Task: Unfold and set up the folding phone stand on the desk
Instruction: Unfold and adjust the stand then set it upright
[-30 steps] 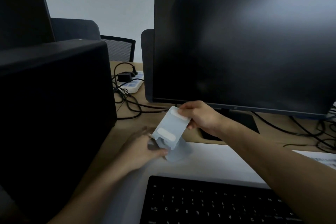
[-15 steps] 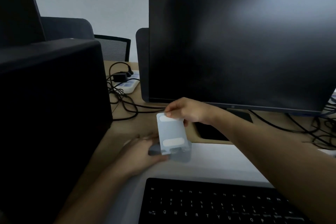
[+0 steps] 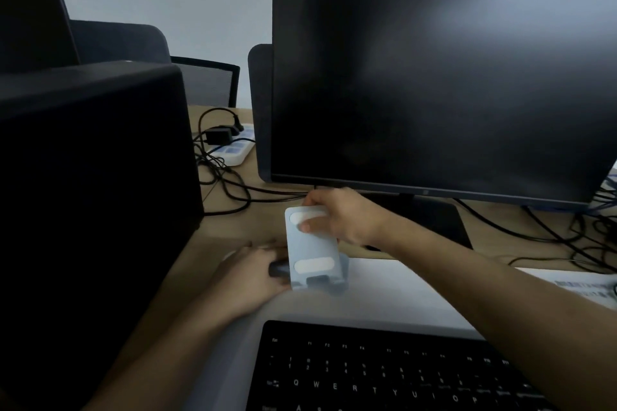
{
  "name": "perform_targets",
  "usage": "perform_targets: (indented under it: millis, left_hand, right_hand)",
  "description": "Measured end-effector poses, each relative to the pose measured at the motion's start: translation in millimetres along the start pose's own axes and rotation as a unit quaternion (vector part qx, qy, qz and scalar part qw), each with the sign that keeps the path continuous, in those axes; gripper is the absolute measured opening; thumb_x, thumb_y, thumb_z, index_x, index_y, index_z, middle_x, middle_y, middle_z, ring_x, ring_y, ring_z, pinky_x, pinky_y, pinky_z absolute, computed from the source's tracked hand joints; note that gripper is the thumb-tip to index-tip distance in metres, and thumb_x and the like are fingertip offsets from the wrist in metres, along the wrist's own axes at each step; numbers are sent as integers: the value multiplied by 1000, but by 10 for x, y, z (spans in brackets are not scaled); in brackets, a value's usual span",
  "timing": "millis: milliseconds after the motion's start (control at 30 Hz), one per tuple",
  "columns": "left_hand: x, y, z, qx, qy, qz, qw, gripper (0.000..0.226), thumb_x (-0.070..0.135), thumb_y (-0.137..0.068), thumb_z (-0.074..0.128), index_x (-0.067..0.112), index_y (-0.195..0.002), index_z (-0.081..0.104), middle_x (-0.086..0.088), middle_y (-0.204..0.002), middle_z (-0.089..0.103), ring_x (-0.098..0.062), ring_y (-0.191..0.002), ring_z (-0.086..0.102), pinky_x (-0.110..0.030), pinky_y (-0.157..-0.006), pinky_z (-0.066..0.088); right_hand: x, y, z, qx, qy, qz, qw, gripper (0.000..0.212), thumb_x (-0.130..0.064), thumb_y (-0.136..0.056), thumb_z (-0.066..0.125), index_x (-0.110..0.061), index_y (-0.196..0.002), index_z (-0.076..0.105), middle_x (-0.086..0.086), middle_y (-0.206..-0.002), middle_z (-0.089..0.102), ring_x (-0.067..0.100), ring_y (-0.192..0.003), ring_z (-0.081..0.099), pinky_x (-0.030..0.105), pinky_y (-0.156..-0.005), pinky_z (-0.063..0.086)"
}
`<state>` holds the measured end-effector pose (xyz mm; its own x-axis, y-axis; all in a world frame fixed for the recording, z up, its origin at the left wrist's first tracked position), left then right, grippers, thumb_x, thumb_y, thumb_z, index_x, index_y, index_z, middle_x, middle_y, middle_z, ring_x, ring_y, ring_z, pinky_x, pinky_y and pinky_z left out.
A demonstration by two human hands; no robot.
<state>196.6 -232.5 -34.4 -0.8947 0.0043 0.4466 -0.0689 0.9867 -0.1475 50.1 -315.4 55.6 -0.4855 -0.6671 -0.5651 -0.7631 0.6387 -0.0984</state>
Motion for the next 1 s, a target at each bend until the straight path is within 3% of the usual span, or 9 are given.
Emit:
perform_targets:
  millis: [133, 333, 467, 500, 633, 700, 800, 933, 1000]
  left_hand:
    - [-10, -2, 5, -18, 41, -16, 999, 54, 63, -64, 50, 29, -102, 69, 8, -106, 70, -19, -98, 64, -42, -87, 51]
    - [6, 20, -12, -40, 46, 4, 998, 61, 64, -64, 51, 32, -114, 64, 10, -121, 62, -14, -110, 59, -39, -93, 49]
    - [72, 15, -100, -58, 112, 33, 991, 45, 56, -61, 64, 66, -103, 51, 34, -101, 52, 19, -95, 51, -5, -79, 40]
    - [94, 9, -118, -65, 113, 41, 991, 46, 55, -62, 67, 68, -102, 49, 36, -101, 52, 21, -95, 50, -5, -78, 39]
    - [49, -58, -59, -78, 100, 57, 990, 46, 37, -73, 72, 35, -117, 60, 19, -117, 57, -1, -107, 55, -14, -84, 42]
    - [1, -78, -57, -64, 112, 57, 990, 44, 28, -75, 73, 29, -117, 62, 15, -120, 57, -1, -108, 54, -13, -88, 43]
    - [-90, -77, -173, -8, 168, 8, 986, 46, 20, -81, 72, 16, -125, 59, 3, -128, 59, -13, -117, 56, -29, -97, 47]
    - [-221, 20, -398, 131, 334, -99, 928, 53, 11, -86, 66, 15, -137, 49, -2, -130, 59, -17, -116, 59, -37, -99, 49]
    - [-131, 85, -289, 102, 480, -150, 858, 39, 15, -93, 56, 11, -132, 52, -10, -117, 66, -24, -99, 68, -38, -85, 58]
  right_hand:
    - [11, 153, 132, 20, 14, -4, 1000, 18, -34, -88, 65, -21, -96, 55, 4, -102, 61, 18, -90, 58, 21, -61, 42]
    - [-29, 168, 138, 18, 17, 9, 1000, 16, -33, -90, 63, -24, -96, 51, 6, -106, 59, 21, -94, 56, 28, -68, 44]
    - [-30, 170, 103, -1, -7, 20, 1000, 16, -36, -92, 60, -25, -100, 52, 4, -111, 58, 22, -99, 57, 34, -72, 53]
    - [-21, 171, 88, -2, -32, 30, 999, 16, -35, -92, 60, -25, -101, 53, 4, -112, 58, 22, -99, 58, 33, -71, 56]
    - [-2, 192, 52, -15, -59, 30, 998, 6, -29, -94, 58, -29, -91, 53, -2, -101, 57, 16, -90, 59, 13, -52, 49]
    - [-13, 183, 28, -24, -81, 28, 996, 8, -28, -95, 57, -30, -88, 56, -5, -96, 58, 13, -85, 61, 13, -50, 50]
    - [-56, 122, -51, 32, -144, 43, 988, 9, -29, -94, 58, -21, -91, 62, -1, -92, 64, 13, -81, 65, 17, -51, 53]
    - [-132, 14, -132, 127, -260, 70, 955, 16, -22, -94, 59, -7, -99, 63, 9, -95, 65, 20, -82, 66, 23, -51, 55]
    - [-195, -36, -146, 142, -342, 95, 924, 20, -15, -94, 58, 2, -104, 61, 15, -93, 63, 22, -76, 67, 24, -49, 55]
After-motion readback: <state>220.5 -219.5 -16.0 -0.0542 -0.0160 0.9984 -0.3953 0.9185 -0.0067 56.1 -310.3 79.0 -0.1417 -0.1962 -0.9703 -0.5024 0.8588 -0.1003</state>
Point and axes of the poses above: each hand's wrist, its own y-axis away from the middle knuckle, its own z-axis out of the palm, x = y × z, the point moved 4 cm from there along -y, towards the middle knuckle
